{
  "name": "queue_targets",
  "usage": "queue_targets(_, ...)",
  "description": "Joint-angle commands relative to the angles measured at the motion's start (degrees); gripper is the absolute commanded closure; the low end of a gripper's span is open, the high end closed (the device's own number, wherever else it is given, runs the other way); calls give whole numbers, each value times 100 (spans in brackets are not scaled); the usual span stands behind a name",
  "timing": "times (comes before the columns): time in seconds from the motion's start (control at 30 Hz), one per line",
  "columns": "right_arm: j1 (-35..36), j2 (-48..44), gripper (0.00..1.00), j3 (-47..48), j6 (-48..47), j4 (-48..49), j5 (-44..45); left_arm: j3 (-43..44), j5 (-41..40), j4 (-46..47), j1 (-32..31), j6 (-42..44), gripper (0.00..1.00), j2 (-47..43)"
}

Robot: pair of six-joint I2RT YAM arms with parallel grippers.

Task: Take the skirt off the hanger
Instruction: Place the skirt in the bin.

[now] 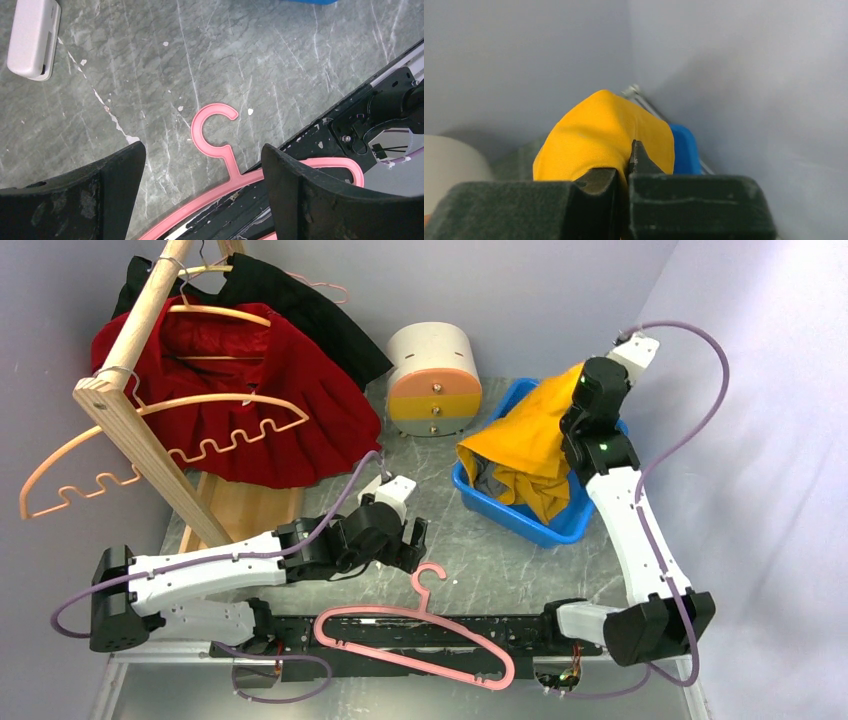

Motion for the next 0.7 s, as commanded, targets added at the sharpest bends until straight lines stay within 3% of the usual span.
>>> queue_targets(0.0,-281,-613,100,-471,593,4,1051,-68,34,235,3,101,10,-147)
queue_targets(0.1,-362,-729,100,-429,689,-88,405,-47,50,186,-1,124,10,-144)
queue_targets(0.27,-363,-535,100,-1166,1316,-216,-1713,-21,-61,170,-1,146,10,-143)
queue_targets(0.43,-363,-46,100,-1693,1817,-558,-2597,29,0,299,-1,62,10,-117)
queue_targets(0.53,-363,-109,76,-2106,2009,-776,-2634,65,67,302,-1,19,10,-104)
queue_targets(0.67,-363,-421,35,-2116,1765,-1263,-2578,29,15,284,0,51,10,-178)
